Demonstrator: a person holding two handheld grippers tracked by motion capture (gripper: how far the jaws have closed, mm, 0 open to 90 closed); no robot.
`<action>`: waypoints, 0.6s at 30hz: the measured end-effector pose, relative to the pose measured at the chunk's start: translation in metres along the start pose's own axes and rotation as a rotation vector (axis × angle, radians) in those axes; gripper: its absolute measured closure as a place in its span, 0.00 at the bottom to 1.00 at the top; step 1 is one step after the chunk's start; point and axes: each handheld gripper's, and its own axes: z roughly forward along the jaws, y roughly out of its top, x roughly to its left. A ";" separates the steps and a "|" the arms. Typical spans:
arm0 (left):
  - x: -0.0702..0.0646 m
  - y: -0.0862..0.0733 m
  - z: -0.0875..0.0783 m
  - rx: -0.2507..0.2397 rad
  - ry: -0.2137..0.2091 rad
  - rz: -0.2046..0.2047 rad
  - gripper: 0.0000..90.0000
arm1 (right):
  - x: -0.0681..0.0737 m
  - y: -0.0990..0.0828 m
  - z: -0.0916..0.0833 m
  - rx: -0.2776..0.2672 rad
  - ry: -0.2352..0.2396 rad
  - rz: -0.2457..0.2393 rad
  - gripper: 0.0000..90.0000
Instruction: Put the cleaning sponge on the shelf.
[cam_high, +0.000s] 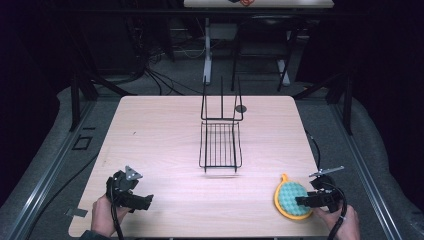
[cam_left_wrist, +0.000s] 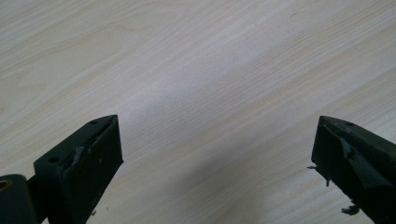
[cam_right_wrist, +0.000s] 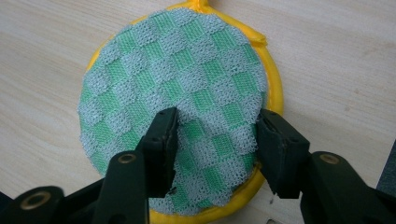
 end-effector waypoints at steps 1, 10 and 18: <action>0.000 0.000 0.000 0.000 0.001 0.001 0.02 | 0.000 0.000 0.000 -0.001 -0.006 0.003 0.61; -0.001 0.000 0.001 0.005 0.002 0.006 0.03 | 0.002 0.000 -0.001 -0.017 -0.036 0.016 0.84; 0.000 0.000 0.000 0.003 0.000 0.006 0.03 | 0.009 0.000 -0.005 -0.049 -0.085 -0.026 0.95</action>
